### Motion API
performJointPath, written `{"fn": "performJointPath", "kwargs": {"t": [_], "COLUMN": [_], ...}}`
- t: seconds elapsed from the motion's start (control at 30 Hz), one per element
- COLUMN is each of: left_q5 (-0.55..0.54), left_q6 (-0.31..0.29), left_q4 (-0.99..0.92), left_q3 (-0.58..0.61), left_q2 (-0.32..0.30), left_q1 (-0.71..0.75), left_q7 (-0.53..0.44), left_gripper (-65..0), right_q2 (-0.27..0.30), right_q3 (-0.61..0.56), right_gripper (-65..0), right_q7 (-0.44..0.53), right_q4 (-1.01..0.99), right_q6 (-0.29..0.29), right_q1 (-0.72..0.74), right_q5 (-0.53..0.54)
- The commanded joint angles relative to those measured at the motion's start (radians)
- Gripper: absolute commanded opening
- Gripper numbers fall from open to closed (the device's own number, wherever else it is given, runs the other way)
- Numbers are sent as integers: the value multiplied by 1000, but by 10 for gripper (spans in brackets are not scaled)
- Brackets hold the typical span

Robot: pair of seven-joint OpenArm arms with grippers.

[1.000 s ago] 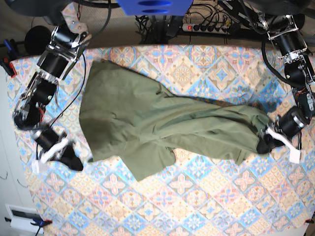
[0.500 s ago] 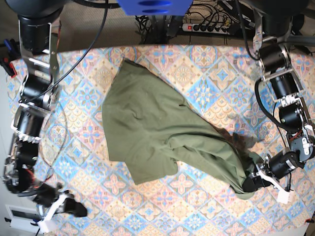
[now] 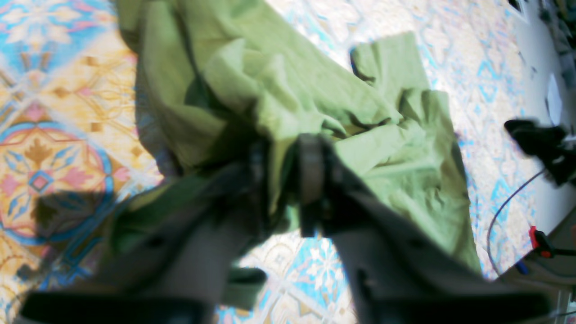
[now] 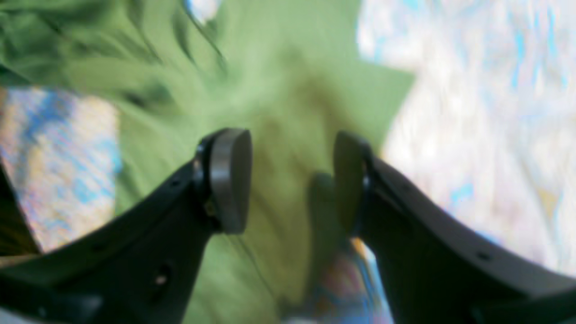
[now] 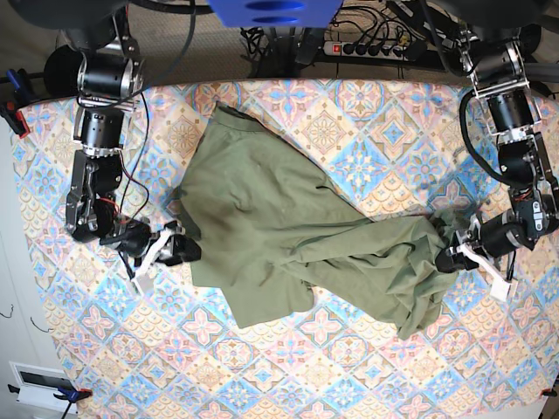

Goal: Layout the t-shirt on the table in an organized manner, then fold the t-shirt properly

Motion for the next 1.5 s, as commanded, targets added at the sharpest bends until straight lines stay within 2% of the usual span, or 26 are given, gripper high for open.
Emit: {"fn": "performJointPath", "kwargs": {"t": [0.0, 0.07, 0.17, 0.27, 0.57, 0.73, 0.9, 1.0, 1.2, 1.47], "left_q5": [-23, -23, -25, -26, -26, -26, -26, -26, -26, -26], "left_q6": [-4, -2, -2, -2, -4, -5, -5, -5, -5, -5], "left_q4": [36, 61, 75, 76, 78, 78, 76, 76, 76, 76], "left_q3": [-3, -3, -3, -3, -9, -37, -37, -37, -38, -38], "left_q2": [-19, -20, -19, -19, -19, -19, -19, -19, -19, -17], "left_q1": [-20, -12, -13, -15, 8, 11, 13, 13, 13, 8], "left_q7": [-13, -16, -18, -16, -14, -14, -14, -14, -14, -16], "left_gripper": [-428, -343, -243, -197, -193, -193, -193, -193, -193, -193], "right_q2": [3, -13, -21, -27, -27, -27, -27, -27, -27, -27], "right_q3": [7, 7, 7, 7, 4, -68, -71, -70, 76, 91], "right_gripper": [-361, -361, -361, -361, -361, -361, -361, -361, -361, -361], "right_q7": [20, 20, 23, 23, 80, 93, 100, 156, 132, 133], "right_q4": [13, 13, 13, 12, -71, -72, -72, -72, -72, -69], "right_q6": [3, 3, 3, 3, 3, 3, 3, 3, 3, 3], "right_q1": [24, 24, 6, 1, -48, -60, -89, -89, -94, -95], "right_q5": [-9, -71, -111, -113, -113, -113, -113, -113, -110, -110]}}
